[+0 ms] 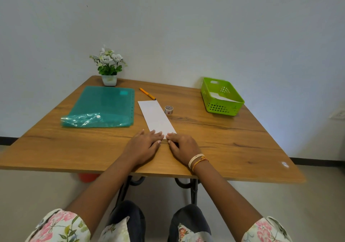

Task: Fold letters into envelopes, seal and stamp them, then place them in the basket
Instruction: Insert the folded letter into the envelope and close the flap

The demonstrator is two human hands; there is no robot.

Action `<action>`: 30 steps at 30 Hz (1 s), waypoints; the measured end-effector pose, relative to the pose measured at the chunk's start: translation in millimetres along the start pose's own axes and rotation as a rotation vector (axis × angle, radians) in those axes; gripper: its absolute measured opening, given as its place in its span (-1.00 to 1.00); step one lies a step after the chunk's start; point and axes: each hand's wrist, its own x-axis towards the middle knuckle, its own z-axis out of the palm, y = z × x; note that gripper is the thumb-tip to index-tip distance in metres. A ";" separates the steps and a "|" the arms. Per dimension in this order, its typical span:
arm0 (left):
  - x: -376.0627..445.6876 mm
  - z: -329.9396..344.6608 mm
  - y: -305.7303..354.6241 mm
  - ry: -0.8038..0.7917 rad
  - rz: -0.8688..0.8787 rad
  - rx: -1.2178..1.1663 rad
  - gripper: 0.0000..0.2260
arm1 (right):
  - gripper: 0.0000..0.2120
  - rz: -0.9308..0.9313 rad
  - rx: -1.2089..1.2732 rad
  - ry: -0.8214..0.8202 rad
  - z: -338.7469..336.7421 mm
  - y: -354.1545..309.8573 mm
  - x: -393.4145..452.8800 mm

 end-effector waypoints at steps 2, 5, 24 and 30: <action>-0.4 2.5 -8.5 -0.043 0.030 0.003 -0.62 | -0.69 0.041 -0.004 0.026 -0.6 2.5 -0.5; -3.9 2.2 -14.2 -0.041 0.009 -0.010 -0.62 | -0.69 0.098 -0.016 0.057 -2.0 6.1 -1.9; 19.1 12.1 16.3 0.363 -0.234 -0.208 -0.71 | -0.73 0.314 -0.011 0.143 -7.8 0.2 14.2; 24.4 22.1 8.2 0.185 -0.216 -0.043 -0.54 | -0.77 0.339 -0.001 0.152 -12.4 0.1 81.9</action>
